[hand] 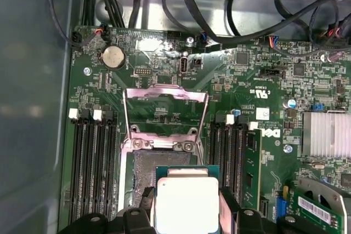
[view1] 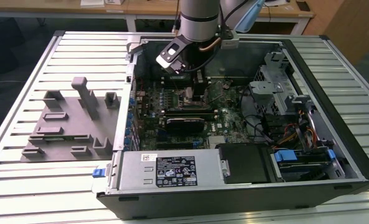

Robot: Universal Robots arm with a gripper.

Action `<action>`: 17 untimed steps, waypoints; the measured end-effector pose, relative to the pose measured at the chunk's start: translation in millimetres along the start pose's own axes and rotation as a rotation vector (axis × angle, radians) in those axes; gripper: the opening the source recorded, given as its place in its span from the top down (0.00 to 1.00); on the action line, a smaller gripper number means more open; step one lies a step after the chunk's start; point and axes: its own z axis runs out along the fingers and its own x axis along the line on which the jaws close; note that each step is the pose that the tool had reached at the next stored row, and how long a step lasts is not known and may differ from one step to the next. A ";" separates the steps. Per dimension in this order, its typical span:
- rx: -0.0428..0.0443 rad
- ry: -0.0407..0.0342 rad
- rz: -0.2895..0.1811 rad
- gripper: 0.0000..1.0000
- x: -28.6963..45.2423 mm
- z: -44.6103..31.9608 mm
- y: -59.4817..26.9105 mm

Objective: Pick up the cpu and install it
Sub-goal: 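Place the cpu into insertion slot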

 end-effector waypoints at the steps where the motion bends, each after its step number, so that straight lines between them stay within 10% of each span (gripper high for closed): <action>1: 0.0000 -0.0006 0.002 0.46 0.9 0.6 0.0; 17: 0.0010 -0.0155 0.015 0.46 10.2 10.5 0.3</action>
